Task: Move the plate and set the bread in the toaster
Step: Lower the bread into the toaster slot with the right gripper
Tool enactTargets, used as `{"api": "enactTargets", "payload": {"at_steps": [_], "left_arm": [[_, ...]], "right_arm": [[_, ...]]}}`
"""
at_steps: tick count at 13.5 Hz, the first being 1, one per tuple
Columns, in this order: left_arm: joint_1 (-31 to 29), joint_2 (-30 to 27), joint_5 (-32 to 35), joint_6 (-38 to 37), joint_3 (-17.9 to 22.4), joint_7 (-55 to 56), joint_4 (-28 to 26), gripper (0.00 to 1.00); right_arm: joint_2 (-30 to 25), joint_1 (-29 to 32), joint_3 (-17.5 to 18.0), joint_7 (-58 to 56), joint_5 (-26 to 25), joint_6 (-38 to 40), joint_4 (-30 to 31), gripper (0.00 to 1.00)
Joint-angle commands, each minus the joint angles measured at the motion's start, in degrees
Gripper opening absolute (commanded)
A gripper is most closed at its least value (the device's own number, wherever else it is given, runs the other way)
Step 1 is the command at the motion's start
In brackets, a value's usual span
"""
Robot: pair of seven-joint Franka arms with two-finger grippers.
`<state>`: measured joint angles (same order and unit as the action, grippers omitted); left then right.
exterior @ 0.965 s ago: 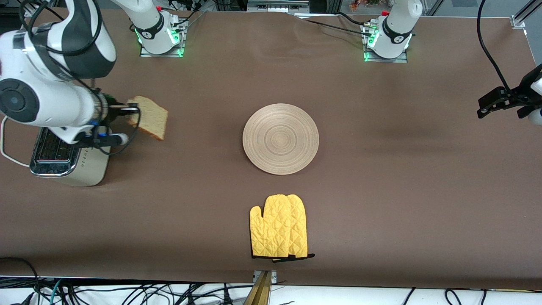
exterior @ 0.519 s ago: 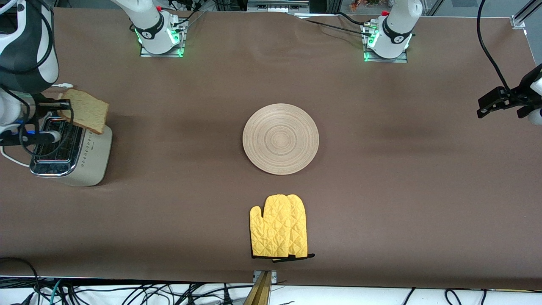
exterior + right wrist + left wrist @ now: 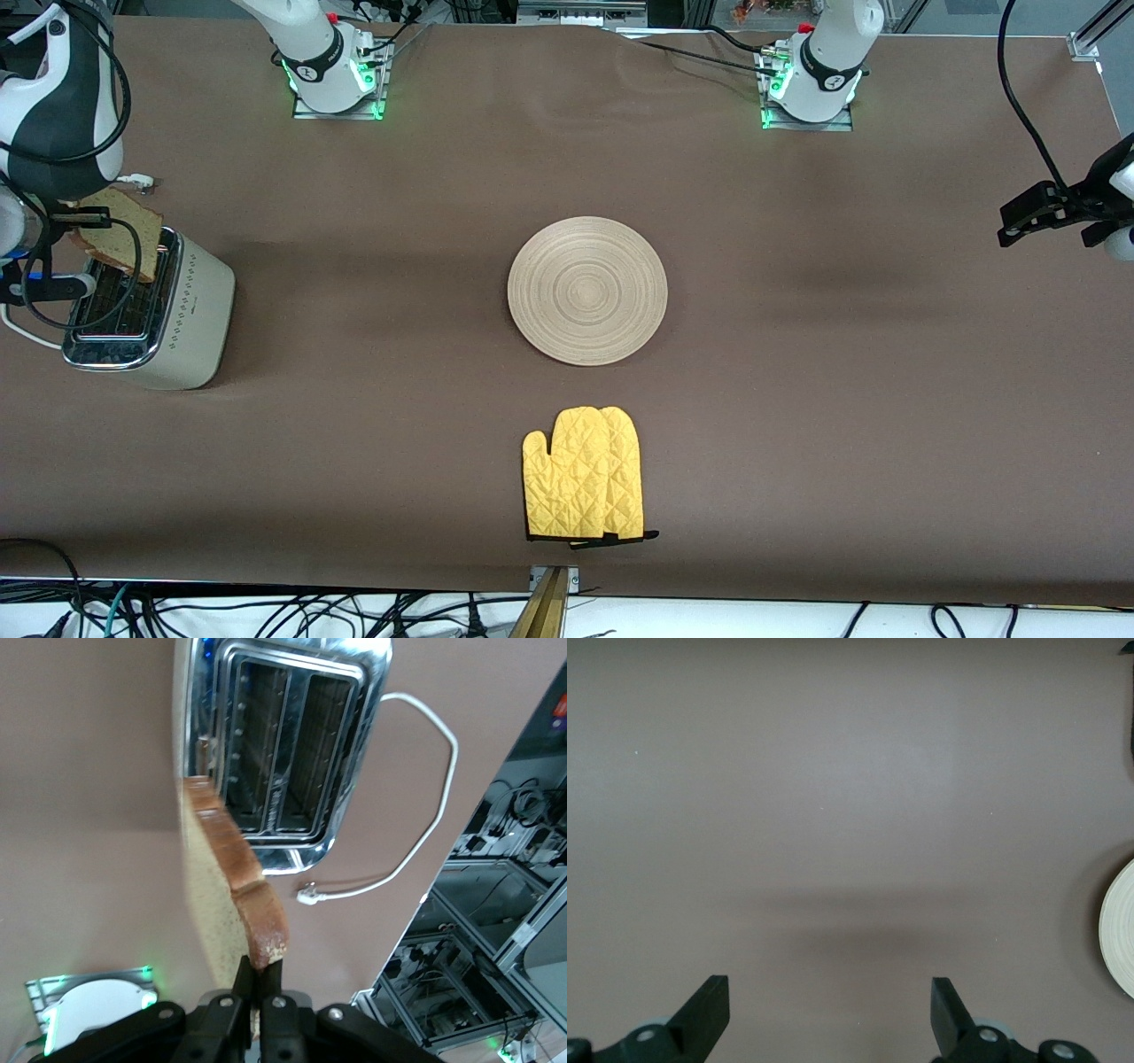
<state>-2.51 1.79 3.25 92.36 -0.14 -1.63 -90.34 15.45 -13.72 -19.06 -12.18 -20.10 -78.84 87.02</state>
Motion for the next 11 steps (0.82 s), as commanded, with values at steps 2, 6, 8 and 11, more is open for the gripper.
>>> {"api": "enactTargets", "payload": {"at_steps": [2, 6, 8, 11], "left_arm": [[-0.47, -0.21, -0.87, -0.78, -0.21, -1.53, 0.52, 1.0], [-0.47, -0.21, -0.96, -0.78, -0.21, -1.53, 0.52, 1.0], [-0.47, -0.21, -0.96, -0.78, -0.21, -1.7, 0.52, 1.0], [-0.74, -0.21, -0.87, -0.78, -0.12, -3.2, 0.61, 1.0]], "right_arm": [[1.51, 2.29, -1.25, -3.38, -1.0, -3.33, -1.15, 0.0], [2.82, 3.08, -1.33, -4.26, -1.0, -6.85, -1.15, 0.0], [3.79, 3.08, -1.33, -4.08, -0.82, -7.82, -1.15, 0.0], [4.85, 3.0, -1.25, -3.73, -0.82, -10.36, -1.15, 0.0]]}}
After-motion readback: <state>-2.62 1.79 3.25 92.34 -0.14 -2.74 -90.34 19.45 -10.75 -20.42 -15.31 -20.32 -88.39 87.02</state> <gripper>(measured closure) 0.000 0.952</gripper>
